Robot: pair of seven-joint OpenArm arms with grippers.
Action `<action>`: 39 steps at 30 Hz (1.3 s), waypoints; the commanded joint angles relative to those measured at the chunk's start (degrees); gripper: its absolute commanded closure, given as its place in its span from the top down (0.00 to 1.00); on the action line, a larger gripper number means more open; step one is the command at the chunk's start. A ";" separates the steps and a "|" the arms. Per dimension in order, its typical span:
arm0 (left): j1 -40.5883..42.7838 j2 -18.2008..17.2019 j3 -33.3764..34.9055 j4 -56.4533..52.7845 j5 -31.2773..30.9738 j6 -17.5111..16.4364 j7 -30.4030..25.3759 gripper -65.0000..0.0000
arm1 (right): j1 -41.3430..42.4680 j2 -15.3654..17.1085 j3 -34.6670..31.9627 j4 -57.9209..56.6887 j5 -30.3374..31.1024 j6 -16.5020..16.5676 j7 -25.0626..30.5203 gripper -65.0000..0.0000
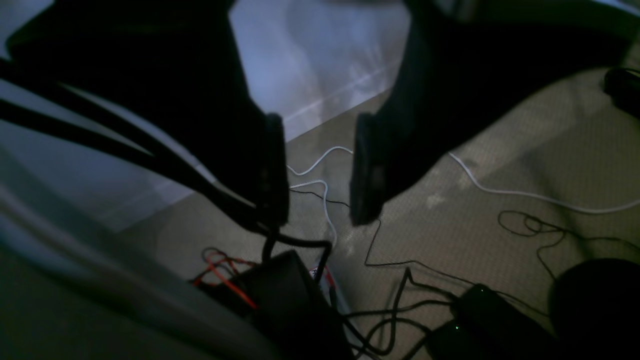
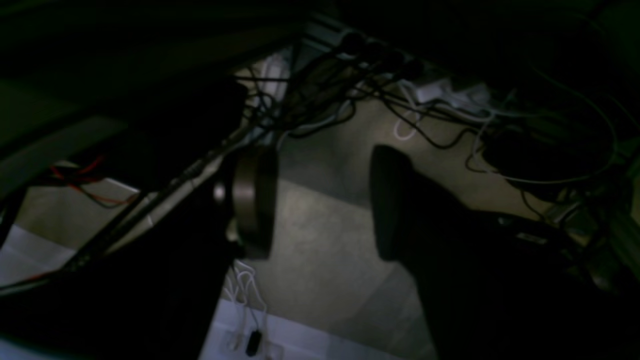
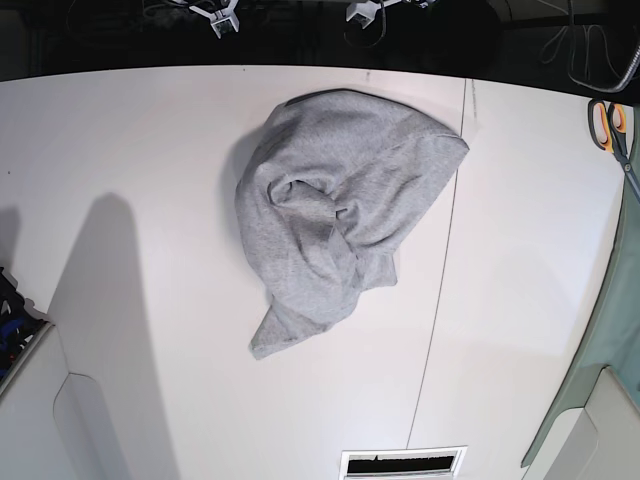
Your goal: Layout the t-shirt on the table in an organized manner, then fold the t-shirt properly
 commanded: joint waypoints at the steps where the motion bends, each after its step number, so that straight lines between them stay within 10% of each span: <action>1: 0.07 0.28 -0.04 0.26 0.02 -0.63 -0.55 0.24 | -0.15 0.17 0.11 0.24 -0.17 -0.02 1.03 0.46; 5: 0.26 0.28 -0.04 0.26 0.00 -0.61 -1.11 0.00 | -0.15 0.17 0.11 0.22 -0.20 -0.02 1.29 0.29; 8: 0.24 0.28 -0.04 0.26 0.00 -0.61 -1.09 0.00 | -0.15 0.17 0.11 0.22 -0.20 0.02 1.31 0.13; 13: 0.24 0.28 -0.04 0.26 0.00 -0.63 -1.07 0.00 | -0.15 0.20 0.11 0.22 -0.20 0.02 1.29 0.15; 19: 0.24 0.28 -0.04 0.26 0.00 -0.63 -0.87 0.27 | -0.15 0.15 0.11 0.22 -0.15 0.02 1.31 0.51; 28: 0.26 0.28 -0.04 0.26 0.00 -0.66 -0.92 0.16 | -0.15 0.17 0.11 0.22 -0.20 0.04 1.31 0.22; 39: 0.26 0.28 -0.04 0.26 0.02 -0.63 -0.87 0.12 | -0.17 0.17 0.11 0.22 -0.17 0.04 1.31 0.22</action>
